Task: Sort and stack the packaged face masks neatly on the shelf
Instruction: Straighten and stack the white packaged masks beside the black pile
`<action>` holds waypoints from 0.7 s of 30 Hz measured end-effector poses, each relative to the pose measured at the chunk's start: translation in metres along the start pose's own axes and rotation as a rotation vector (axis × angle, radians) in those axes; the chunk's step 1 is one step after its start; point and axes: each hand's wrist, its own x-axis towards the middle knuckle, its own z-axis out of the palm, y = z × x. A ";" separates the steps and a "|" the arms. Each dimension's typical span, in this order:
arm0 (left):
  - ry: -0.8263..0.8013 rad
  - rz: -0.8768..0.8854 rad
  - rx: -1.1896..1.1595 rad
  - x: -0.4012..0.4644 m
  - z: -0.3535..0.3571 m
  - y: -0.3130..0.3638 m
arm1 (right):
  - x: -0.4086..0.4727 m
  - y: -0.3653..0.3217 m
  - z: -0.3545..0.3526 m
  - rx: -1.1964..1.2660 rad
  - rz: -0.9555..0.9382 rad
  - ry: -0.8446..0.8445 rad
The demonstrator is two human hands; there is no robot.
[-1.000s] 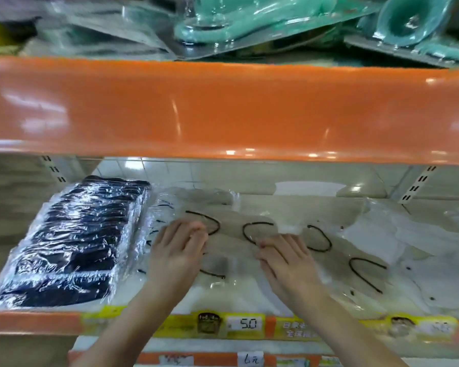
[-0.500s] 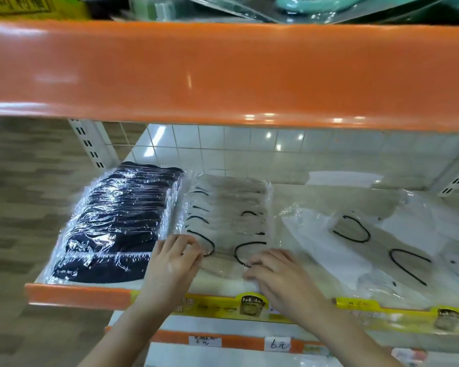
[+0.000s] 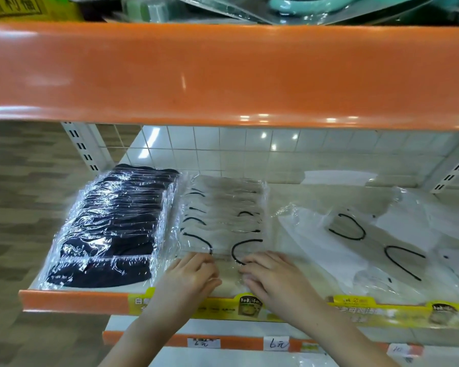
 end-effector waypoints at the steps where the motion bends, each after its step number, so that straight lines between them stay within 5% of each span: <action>1: -0.008 -0.022 0.011 0.000 0.002 0.001 | 0.000 -0.001 0.001 -0.010 0.012 0.004; 12: -0.113 -0.302 0.181 0.013 0.008 0.020 | 0.010 -0.007 0.007 -0.072 0.112 -0.018; 18: -0.135 -0.396 0.262 0.030 0.005 0.032 | 0.018 0.001 -0.003 0.077 0.114 -0.140; 21: -0.099 -0.458 0.269 0.044 0.007 0.053 | 0.015 0.016 -0.022 0.155 0.178 -0.059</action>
